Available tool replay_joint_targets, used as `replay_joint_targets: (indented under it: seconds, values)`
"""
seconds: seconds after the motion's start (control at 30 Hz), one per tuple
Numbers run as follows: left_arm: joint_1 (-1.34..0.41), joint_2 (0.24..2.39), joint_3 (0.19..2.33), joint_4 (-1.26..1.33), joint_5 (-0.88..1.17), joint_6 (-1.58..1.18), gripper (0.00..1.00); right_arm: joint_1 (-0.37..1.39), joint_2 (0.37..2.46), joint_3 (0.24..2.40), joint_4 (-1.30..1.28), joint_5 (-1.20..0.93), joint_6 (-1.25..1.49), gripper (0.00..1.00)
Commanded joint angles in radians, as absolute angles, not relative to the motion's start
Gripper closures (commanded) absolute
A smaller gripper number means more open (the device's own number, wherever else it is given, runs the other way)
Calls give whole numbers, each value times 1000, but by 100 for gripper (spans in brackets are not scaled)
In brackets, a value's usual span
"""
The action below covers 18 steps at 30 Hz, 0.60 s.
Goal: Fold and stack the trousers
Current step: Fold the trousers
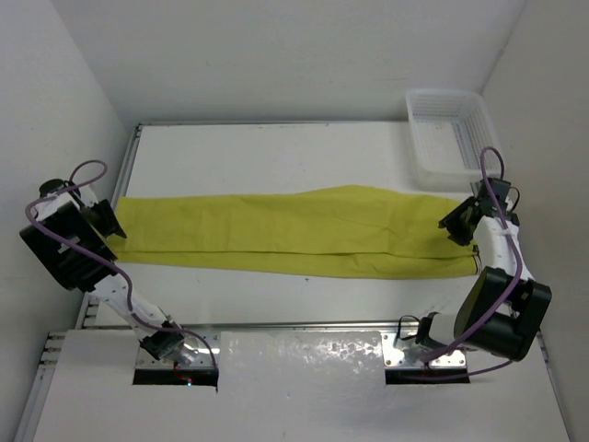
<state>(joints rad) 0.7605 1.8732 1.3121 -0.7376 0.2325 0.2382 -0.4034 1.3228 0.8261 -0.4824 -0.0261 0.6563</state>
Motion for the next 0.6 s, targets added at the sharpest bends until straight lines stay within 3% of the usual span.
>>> replay_joint_targets:
  seconds: [0.0, 0.23, 0.57]
  values:
    - [764, 1862, 1298, -736, 220, 227, 50, -426, 1278, 815, -495, -29, 670, 62]
    - [770, 1784, 1241, -661, 124, 232, 50, -428, 1259, 810, -499, -26, 657, 60]
    - [767, 1844, 1207, -580, 193, 152, 51, -431, 1265, 802, -506, -5, 630, 60]
